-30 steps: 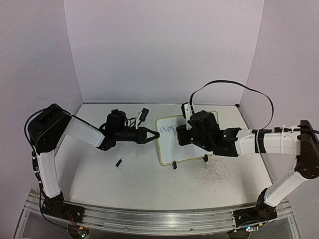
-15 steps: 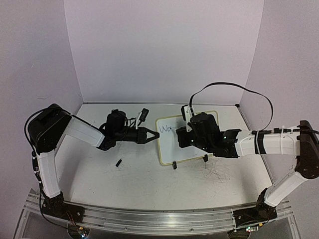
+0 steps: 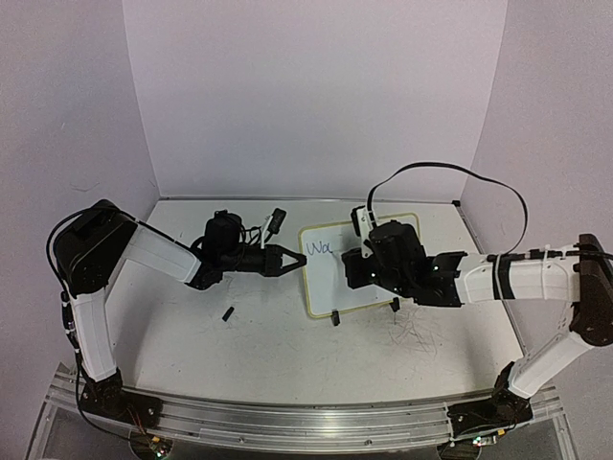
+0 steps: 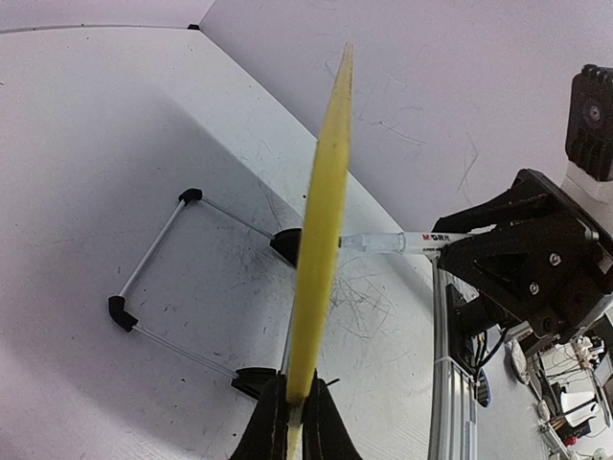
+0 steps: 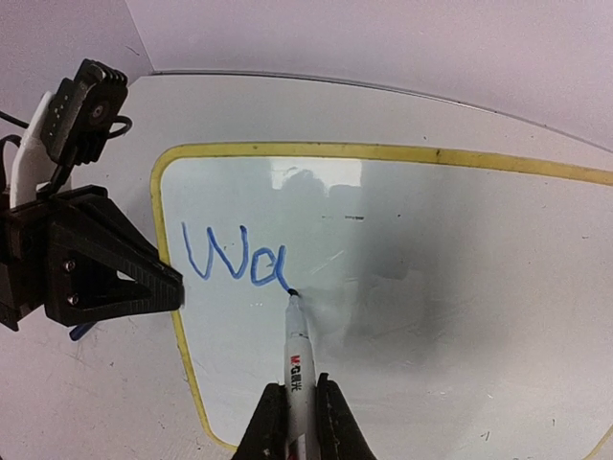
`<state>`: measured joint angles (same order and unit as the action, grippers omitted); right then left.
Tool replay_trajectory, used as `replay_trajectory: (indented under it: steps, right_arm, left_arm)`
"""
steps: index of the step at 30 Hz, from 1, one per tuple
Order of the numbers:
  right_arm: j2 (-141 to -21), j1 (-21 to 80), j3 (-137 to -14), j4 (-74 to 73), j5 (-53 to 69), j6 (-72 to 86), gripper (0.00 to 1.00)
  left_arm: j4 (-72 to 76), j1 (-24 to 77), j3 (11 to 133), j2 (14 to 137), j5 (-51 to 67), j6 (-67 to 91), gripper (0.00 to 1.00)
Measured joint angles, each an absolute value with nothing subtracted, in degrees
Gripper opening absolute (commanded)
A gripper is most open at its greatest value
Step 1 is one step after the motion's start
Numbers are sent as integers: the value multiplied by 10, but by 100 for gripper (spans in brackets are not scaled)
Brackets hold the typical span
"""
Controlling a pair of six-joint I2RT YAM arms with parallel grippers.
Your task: Write a sentence on the whiteboard
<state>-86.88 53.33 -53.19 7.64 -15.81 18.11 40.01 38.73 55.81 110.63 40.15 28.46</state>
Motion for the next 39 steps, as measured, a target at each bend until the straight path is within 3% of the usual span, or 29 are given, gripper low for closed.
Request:
replay_trajectory:
  steps: [18, 39]
  right_arm:
    - [-805, 530, -512, 101, -136, 166, 0]
    - [-826, 530, -511, 92, -131, 140, 0]
  left_arm:
    - [400, 387, 558, 1106, 402, 284, 0]
    - [391, 390, 558, 1102, 393, 284, 0]
